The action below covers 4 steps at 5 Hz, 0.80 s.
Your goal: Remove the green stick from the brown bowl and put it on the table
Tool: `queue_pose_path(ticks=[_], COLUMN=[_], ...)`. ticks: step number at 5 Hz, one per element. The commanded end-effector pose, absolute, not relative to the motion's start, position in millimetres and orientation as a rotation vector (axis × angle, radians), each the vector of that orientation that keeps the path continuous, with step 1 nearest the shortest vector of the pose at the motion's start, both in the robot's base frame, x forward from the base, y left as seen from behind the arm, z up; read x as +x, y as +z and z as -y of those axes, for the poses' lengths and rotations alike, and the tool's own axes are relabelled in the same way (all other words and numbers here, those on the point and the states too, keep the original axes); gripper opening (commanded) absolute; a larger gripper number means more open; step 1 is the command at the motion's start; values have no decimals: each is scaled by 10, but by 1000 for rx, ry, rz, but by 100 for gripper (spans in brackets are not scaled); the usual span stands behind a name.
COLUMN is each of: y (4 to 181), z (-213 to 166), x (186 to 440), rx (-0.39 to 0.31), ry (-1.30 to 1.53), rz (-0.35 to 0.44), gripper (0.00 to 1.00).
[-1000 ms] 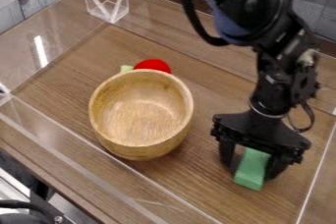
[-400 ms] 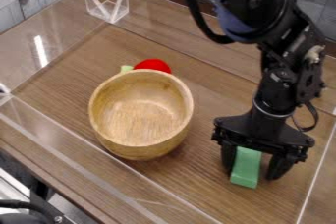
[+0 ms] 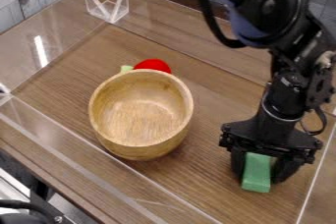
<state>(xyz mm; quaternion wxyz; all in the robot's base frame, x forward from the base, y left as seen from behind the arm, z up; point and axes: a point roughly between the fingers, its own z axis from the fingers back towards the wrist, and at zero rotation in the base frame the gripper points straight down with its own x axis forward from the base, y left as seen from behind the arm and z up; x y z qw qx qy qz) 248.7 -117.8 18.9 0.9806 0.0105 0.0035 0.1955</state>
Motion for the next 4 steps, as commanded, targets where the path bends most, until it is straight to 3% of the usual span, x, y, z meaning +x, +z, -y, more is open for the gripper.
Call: queue_pose_path(ticks=[1, 2, 3, 4], y=[294, 312, 334, 410], z=[1263, 1297, 1336, 1283], x=[2595, 2613, 2639, 2627], rx=[-1, 0, -1, -3], ry=[402, 461, 518, 519], rz=[23, 17, 14, 11], gripper=[100, 100, 0, 0])
